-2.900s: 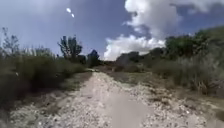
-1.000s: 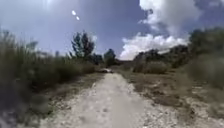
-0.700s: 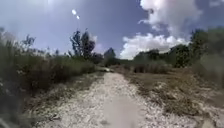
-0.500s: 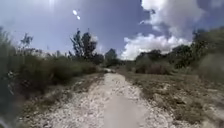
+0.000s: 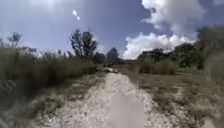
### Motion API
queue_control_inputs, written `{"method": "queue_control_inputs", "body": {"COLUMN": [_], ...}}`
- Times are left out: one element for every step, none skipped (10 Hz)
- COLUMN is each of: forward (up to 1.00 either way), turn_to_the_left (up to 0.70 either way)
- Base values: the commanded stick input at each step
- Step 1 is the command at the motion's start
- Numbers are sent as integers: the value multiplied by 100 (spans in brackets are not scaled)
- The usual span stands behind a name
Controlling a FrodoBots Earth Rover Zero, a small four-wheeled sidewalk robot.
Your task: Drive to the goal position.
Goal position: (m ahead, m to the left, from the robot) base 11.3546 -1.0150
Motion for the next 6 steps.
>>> {"method": "queue_control_inputs", "body": {"forward": [85, 85, 85, 85, 85, 85], "turn_to_the_left": [0, 0, 0, 0, 0, 0]}}
